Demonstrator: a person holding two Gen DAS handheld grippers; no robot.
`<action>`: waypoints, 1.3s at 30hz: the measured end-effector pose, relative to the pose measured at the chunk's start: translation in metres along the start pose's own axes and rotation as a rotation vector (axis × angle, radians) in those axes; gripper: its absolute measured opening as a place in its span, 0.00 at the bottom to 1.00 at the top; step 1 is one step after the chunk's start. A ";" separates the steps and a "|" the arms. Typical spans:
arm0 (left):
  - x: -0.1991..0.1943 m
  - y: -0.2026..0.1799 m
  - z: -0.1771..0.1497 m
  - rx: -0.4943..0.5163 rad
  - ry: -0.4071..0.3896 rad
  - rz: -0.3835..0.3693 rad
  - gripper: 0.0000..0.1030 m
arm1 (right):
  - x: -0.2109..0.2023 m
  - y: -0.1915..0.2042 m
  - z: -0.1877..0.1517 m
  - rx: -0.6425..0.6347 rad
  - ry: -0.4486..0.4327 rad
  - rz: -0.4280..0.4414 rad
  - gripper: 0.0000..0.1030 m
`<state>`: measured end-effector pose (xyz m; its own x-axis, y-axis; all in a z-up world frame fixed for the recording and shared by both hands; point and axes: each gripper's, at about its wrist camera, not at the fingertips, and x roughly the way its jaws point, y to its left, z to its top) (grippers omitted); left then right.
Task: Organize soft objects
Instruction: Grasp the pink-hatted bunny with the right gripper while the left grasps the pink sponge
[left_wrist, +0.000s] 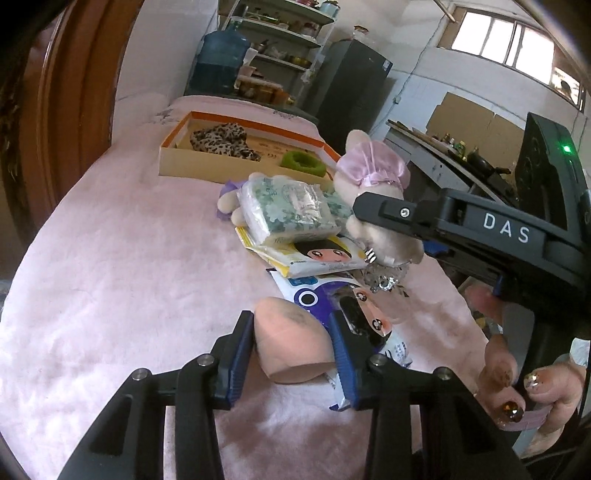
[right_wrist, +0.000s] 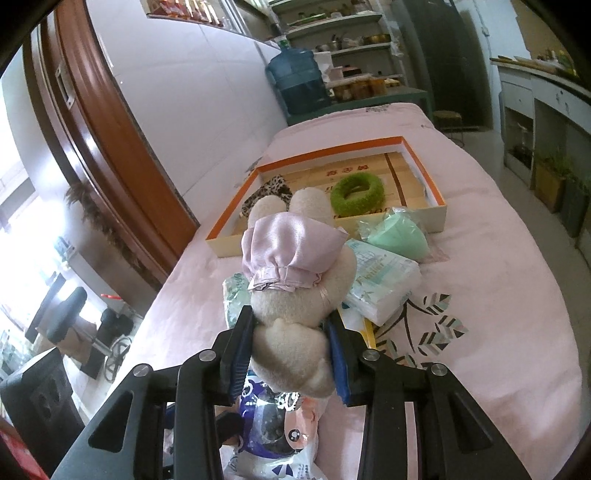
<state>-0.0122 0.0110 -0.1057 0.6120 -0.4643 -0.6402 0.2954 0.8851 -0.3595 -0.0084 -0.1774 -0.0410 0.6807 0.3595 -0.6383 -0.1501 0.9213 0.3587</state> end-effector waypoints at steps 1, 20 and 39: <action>-0.002 0.000 0.000 -0.002 -0.002 -0.001 0.40 | -0.001 0.000 0.000 -0.001 -0.002 0.001 0.37; -0.024 -0.002 0.014 0.045 -0.131 0.068 0.40 | -0.010 0.004 0.004 -0.043 -0.053 -0.028 0.37; -0.025 0.005 0.065 0.073 -0.199 0.130 0.40 | -0.011 0.009 0.022 -0.086 -0.087 -0.065 0.37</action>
<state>0.0213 0.0288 -0.0468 0.7787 -0.3371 -0.5292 0.2522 0.9404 -0.2280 -0.0015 -0.1764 -0.0160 0.7498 0.2883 -0.5956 -0.1621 0.9527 0.2571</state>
